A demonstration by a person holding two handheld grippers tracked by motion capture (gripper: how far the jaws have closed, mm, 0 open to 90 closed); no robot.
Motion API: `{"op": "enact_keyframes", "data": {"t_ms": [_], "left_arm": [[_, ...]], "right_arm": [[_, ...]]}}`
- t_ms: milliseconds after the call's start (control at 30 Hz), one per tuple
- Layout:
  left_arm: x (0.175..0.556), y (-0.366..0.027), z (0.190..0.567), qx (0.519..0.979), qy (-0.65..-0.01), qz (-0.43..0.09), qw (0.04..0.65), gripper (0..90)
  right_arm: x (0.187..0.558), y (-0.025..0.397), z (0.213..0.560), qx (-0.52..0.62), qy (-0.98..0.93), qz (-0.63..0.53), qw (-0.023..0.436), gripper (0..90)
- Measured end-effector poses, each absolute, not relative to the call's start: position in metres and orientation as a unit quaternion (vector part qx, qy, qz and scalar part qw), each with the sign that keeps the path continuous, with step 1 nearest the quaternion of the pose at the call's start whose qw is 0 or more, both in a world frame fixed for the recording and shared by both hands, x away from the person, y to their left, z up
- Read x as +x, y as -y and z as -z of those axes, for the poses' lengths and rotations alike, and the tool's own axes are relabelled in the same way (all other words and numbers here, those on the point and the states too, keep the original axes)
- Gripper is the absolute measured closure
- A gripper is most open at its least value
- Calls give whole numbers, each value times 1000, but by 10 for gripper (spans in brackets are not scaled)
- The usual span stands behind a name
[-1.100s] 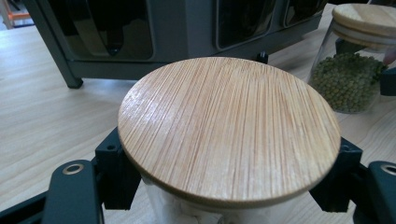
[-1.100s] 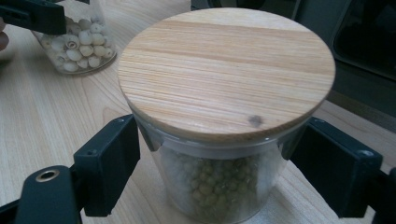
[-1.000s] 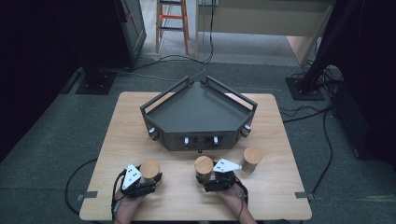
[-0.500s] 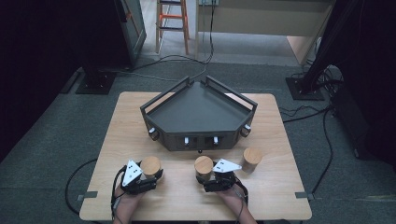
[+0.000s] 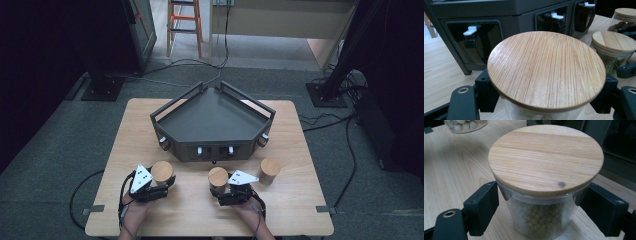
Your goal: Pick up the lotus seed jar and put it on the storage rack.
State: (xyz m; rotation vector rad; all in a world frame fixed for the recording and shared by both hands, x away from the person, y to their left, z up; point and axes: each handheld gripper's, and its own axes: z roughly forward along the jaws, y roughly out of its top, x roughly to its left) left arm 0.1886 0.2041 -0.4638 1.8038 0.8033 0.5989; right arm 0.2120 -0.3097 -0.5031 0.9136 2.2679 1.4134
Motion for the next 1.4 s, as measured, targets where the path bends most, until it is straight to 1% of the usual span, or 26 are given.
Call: {"op": "enact_keyframes", "data": {"t_ms": [833, 1400], "left_arm": [[208, -201, 434, 752, -325, -244, 519, 252], [215, -197, 423, 753, -317, -242, 524, 252]], "right_arm": [[212, 310, 503, 325, -790, -496, 159, 153], [213, 310, 503, 326, -791, -494, 156, 126]]}}
